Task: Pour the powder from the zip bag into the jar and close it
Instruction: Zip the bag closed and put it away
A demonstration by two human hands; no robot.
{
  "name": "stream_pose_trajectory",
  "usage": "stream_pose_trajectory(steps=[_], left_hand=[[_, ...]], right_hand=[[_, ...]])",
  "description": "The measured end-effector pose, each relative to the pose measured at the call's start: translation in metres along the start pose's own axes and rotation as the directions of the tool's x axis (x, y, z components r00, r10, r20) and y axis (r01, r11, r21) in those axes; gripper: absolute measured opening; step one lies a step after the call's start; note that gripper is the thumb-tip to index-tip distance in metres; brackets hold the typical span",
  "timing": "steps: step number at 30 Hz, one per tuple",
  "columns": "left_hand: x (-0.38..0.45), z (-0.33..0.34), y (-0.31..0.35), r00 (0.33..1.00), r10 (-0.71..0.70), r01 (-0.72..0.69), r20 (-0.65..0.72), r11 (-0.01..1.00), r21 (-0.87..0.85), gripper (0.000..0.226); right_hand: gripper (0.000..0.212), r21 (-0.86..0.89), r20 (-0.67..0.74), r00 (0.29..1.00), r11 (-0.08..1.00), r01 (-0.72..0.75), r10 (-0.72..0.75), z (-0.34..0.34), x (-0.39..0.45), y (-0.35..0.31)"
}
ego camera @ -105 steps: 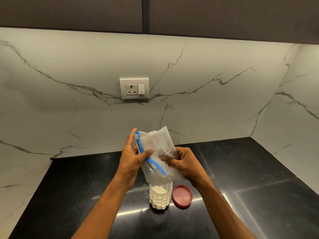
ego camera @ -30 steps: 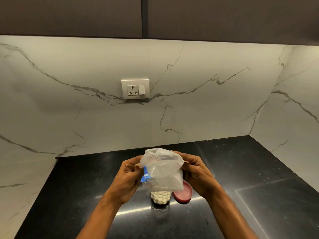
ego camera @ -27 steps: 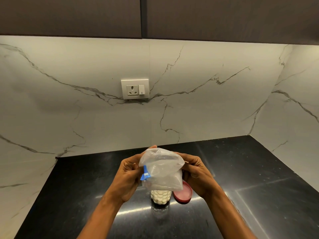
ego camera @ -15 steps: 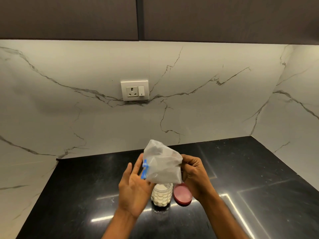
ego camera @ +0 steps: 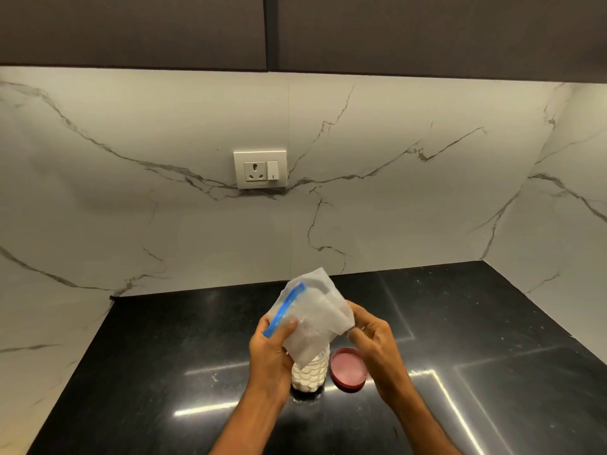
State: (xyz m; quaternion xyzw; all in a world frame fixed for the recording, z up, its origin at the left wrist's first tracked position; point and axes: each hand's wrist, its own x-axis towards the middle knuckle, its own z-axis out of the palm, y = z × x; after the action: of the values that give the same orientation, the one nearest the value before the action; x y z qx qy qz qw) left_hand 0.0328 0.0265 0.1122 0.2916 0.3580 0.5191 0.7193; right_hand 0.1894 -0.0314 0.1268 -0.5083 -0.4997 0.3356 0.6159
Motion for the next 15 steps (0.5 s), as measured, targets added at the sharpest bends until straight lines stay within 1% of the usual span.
stream_pose_trajectory(steps=[3,4,6,7,8,9,10,11,12,13,14,15], left_hand=[[0.006,0.005,0.003,1.0,-0.025,0.025,-0.017,0.998,0.052,0.044],[0.008,0.007,0.004,0.999,-0.037,0.038,-0.02,0.997,0.068,0.04],[0.012,0.009,0.006,0.998,-0.054,0.056,-0.021,0.993,0.107,0.035],[0.015,0.009,0.007,0.998,-0.062,0.065,-0.024,0.989,0.131,0.033],[0.017,0.009,0.009,0.997,-0.072,0.075,-0.027,0.985,0.158,0.032],[0.018,0.01,0.011,0.996,-0.082,0.086,-0.029,0.979,0.186,0.031],[0.019,0.01,0.012,0.995,-0.092,0.096,-0.032,0.972,0.212,0.03],[0.019,0.011,0.013,0.994,-0.103,0.108,-0.034,0.968,0.228,0.028],[0.019,0.012,0.013,0.992,-0.121,0.127,-0.039,0.966,0.224,0.029],[0.018,0.013,0.014,0.988,-0.146,0.154,-0.051,0.968,0.199,0.032],[0.017,0.014,0.015,0.982,-0.178,0.186,-0.064,0.97,0.158,0.039],[0.017,0.015,0.015,0.975,-0.208,0.216,-0.082,0.97,0.113,0.047]], right_hand=[[0.03,0.101,-0.005,0.998,0.993,-0.064,0.065,-0.002,0.007,-0.01],[0.042,0.131,0.003,0.996,0.987,-0.091,0.092,0.0,0.01,-0.015],[0.08,0.129,0.036,0.992,0.984,-0.126,0.122,0.004,0.017,-0.021],[0.091,0.099,0.05,0.991,0.987,-0.126,0.122,0.005,0.019,-0.023],[0.096,0.06,0.064,0.99,0.99,-0.127,0.123,0.007,0.021,-0.025],[0.095,-0.02,0.074,0.991,0.994,-0.11,0.111,0.008,0.022,-0.025],[0.09,-0.118,0.081,0.993,0.99,-0.073,0.083,0.009,0.021,-0.025],[0.078,-0.203,0.068,0.997,0.979,-0.032,0.047,0.012,0.02,-0.023],[0.064,-0.234,0.03,0.999,0.972,-0.005,0.012,0.015,0.019,-0.021],[0.056,-0.238,-0.007,1.0,0.971,0.026,-0.028,0.018,0.017,-0.02],[0.056,-0.256,-0.018,0.997,0.964,0.072,-0.08,0.021,0.016,-0.018],[0.061,-0.306,0.005,0.992,0.944,0.124,-0.128,0.023,0.015,-0.016]])
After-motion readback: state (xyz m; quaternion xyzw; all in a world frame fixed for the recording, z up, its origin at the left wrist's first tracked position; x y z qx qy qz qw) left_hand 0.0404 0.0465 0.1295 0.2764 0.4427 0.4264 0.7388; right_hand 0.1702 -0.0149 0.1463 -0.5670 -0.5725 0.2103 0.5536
